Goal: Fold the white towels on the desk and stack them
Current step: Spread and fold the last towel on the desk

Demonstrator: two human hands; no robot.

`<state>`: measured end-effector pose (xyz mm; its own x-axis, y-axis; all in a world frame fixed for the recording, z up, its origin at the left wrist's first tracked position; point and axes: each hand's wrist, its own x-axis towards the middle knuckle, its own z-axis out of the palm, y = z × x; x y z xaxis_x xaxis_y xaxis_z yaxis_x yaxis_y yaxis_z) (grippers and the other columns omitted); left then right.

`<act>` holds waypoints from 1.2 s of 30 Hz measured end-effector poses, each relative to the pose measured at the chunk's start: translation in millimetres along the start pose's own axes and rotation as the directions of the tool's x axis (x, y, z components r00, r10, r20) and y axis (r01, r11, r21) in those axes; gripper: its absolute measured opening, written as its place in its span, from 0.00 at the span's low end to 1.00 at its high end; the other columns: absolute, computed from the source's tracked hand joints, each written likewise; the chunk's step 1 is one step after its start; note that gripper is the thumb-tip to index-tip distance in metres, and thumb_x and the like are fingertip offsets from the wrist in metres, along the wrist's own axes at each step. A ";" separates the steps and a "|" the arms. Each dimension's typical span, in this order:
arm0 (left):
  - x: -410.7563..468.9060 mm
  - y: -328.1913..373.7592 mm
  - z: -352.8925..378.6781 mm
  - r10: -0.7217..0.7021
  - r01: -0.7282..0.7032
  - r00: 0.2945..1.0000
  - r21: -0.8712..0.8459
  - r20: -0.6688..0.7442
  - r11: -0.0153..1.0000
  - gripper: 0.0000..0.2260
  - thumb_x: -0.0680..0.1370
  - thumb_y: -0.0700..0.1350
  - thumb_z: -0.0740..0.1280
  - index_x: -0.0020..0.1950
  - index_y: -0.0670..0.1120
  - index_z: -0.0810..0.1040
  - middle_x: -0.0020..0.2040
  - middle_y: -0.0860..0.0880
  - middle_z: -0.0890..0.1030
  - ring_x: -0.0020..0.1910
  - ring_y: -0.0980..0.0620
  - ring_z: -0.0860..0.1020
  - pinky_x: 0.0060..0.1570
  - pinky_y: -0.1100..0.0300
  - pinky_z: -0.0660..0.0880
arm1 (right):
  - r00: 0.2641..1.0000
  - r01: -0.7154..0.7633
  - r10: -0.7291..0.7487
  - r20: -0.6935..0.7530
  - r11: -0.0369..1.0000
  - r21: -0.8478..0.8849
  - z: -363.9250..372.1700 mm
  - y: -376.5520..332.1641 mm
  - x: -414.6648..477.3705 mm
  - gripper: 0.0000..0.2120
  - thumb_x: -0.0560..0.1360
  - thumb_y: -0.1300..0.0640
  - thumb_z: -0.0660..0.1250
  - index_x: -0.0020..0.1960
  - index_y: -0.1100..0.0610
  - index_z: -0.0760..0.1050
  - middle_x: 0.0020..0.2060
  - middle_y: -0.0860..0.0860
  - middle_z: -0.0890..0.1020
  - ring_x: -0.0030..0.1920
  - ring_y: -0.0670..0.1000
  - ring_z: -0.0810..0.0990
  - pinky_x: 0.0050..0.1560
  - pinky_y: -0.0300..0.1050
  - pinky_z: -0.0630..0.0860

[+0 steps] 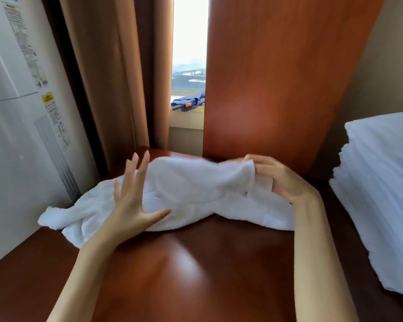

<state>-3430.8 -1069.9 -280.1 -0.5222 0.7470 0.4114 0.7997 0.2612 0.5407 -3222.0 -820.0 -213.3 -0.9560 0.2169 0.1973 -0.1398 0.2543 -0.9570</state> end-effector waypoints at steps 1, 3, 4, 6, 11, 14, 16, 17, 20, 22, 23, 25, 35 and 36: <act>2.3 -0.4 -0.8 0.059 -0.054 0.997 0.080 -0.053 0.995 0.58 0.64 0.58 0.78 0.77 0.59 0.36 0.79 0.54 0.37 0.77 0.54 0.35 0.72 0.42 0.36 | 0.985 -0.070 0.073 0.159 0.997 -0.023 2.7 -4.2 -8.8 0.08 0.78 0.55 0.63 0.45 0.53 0.80 0.41 0.50 0.81 0.44 0.48 0.79 0.47 0.40 0.73; 3.9 0.3 -0.9 0.188 -0.173 0.982 0.300 -0.020 0.938 0.59 0.62 0.54 0.79 0.79 0.56 0.38 0.79 0.51 0.36 0.77 0.49 0.34 0.71 0.37 0.36 | 0.897 -0.194 0.273 0.348 0.950 -0.244 8.4 -7.4 -24.3 0.07 0.76 0.51 0.67 0.46 0.53 0.82 0.41 0.49 0.82 0.45 0.46 0.80 0.48 0.39 0.74; 2.2 3.0 0.4 0.258 -0.265 0.964 0.383 0.073 0.885 0.55 0.62 0.52 0.78 0.80 0.54 0.45 0.79 0.49 0.39 0.77 0.48 0.36 0.70 0.34 0.36 | 0.843 -0.242 0.388 0.372 0.892 -0.383 10.3 -7.5 -33.1 0.09 0.74 0.47 0.69 0.48 0.52 0.82 0.43 0.49 0.84 0.46 0.46 0.81 0.51 0.39 0.75; -1.0 9.4 3.1 0.420 -0.504 0.864 0.466 0.277 0.728 0.35 0.60 0.47 0.74 0.68 0.51 0.73 0.79 0.47 0.57 0.79 0.46 0.49 0.70 0.33 0.38 | 0.714 -0.373 0.609 0.345 0.748 -0.548 8.5 -5.5 -52.2 0.14 0.71 0.43 0.71 0.55 0.48 0.81 0.46 0.49 0.85 0.49 0.48 0.83 0.54 0.39 0.75; -23.2 32.9 -3.9 0.540 -0.676 0.736 0.397 0.409 0.621 0.14 0.57 0.40 0.72 0.41 0.48 0.77 0.34 0.54 0.77 0.33 0.50 0.80 0.52 0.54 0.76 | 0.828 -0.450 0.557 0.061 0.727 -0.519 11.9 -9.9 -92.9 0.17 0.76 0.47 0.68 0.64 0.46 0.74 0.54 0.44 0.84 0.55 0.42 0.81 0.60 0.40 0.73; -55.3 61.2 -2.0 0.560 -0.667 0.740 0.301 0.372 0.681 0.18 0.53 0.40 0.75 0.41 0.46 0.76 0.32 0.52 0.75 0.27 0.49 0.75 0.25 0.62 0.71 | 0.909 -0.416 0.363 -0.203 0.798 -0.437 46.6 5.9 -80.5 0.15 0.81 0.47 0.60 0.66 0.48 0.74 0.61 0.45 0.80 0.57 0.42 0.78 0.59 0.39 0.73; -81.9 77.2 6.2 0.552 -0.684 0.717 0.280 0.425 0.673 0.19 0.57 0.43 0.74 0.46 0.46 0.77 0.37 0.51 0.76 0.30 0.48 0.77 0.24 0.61 0.66 | 0.915 -0.377 0.369 -0.166 0.631 -0.678 79.3 28.3 -71.9 0.20 0.83 0.48 0.54 0.74 0.51 0.66 0.72 0.48 0.70 0.67 0.44 0.69 0.64 0.36 0.65; -95.2 83.7 11.9 0.516 -0.675 0.716 0.278 0.471 0.683 0.20 0.61 0.45 0.72 0.52 0.47 0.76 0.42 0.51 0.77 0.34 0.48 0.78 0.27 0.60 0.65 | 0.894 -0.381 0.416 -0.163 0.517 -0.766 94.8 41.7 -69.6 0.22 0.84 0.49 0.52 0.76 0.52 0.60 0.75 0.51 0.64 0.72 0.48 0.63 0.70 0.42 0.59; -130.9 90.1 12.6 0.338 -0.519 0.767 0.218 0.546 0.826 0.27 0.71 0.58 0.64 0.70 0.57 0.65 0.55 0.57 0.71 0.45 0.54 0.75 0.37 0.61 0.66 | 0.864 -0.434 0.407 -0.296 0.305 -0.848 118.6 71.0 -81.2 0.28 0.82 0.40 0.48 0.79 0.44 0.47 0.79 0.49 0.47 0.78 0.53 0.43 0.74 0.60 0.41; -139.1 85.4 -7.3 0.255 -0.399 0.759 0.118 0.600 0.909 0.33 0.70 0.67 0.63 0.73 0.66 0.56 0.60 0.64 0.67 0.51 0.63 0.71 0.45 0.70 0.68 | 0.887 -0.417 0.358 -0.291 0.355 -0.837 112.0 77.7 -96.0 0.29 0.80 0.36 0.48 0.78 0.41 0.47 0.79 0.45 0.45 0.78 0.49 0.40 0.73 0.60 0.37; -137.5 80.5 -20.7 0.227 -0.337 0.757 0.068 0.613 0.939 0.36 0.69 0.68 0.65 0.74 0.68 0.53 0.63 0.69 0.64 0.57 0.67 0.68 0.50 0.77 0.65 | 0.894 -0.387 0.378 -0.241 0.380 -0.840 101.8 74.8 -101.2 0.28 0.80 0.36 0.50 0.78 0.41 0.50 0.79 0.44 0.48 0.78 0.48 0.42 0.74 0.59 0.38; -121.6 64.3 -47.7 0.170 -0.248 0.772 0.043 0.612 0.968 0.40 0.69 0.61 0.71 0.74 0.70 0.51 0.70 0.72 0.56 0.68 0.70 0.57 0.61 0.80 0.56 | 0.860 -0.405 0.489 -0.145 0.483 -0.776 74.4 50.4 -99.0 0.21 0.79 0.40 0.58 0.71 0.43 0.68 0.73 0.45 0.66 0.74 0.46 0.60 0.73 0.45 0.54; -32.0 18.2 -67.3 -0.221 -0.397 0.631 0.554 0.744 0.731 0.30 0.66 0.60 0.77 0.64 0.53 0.74 0.72 0.54 0.66 0.75 0.46 0.60 0.74 0.44 0.57 | 0.985 -0.094 0.156 0.071 0.839 -0.536 145.3 -7.8 23.4 0.22 0.77 0.75 0.51 0.63 0.64 0.76 0.61 0.56 0.79 0.59 0.48 0.76 0.42 0.22 0.70; -32.2 19.5 -65.1 -0.222 -0.402 0.626 0.553 0.748 0.730 0.23 0.67 0.60 0.76 0.57 0.52 0.77 0.60 0.54 0.77 0.63 0.47 0.73 0.67 0.48 0.68 | 0.981 -0.098 0.166 0.098 0.868 -0.487 157.8 -5.3 34.7 0.22 0.77 0.76 0.51 0.63 0.65 0.75 0.61 0.59 0.79 0.59 0.50 0.77 0.42 0.22 0.71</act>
<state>-3417.8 -1128.7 -235.1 -0.2824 0.8669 -0.4108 0.9574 0.2282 -0.1768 -3295.1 -962.6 -234.9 -0.9867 0.1622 0.0143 0.0975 0.6587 -0.7461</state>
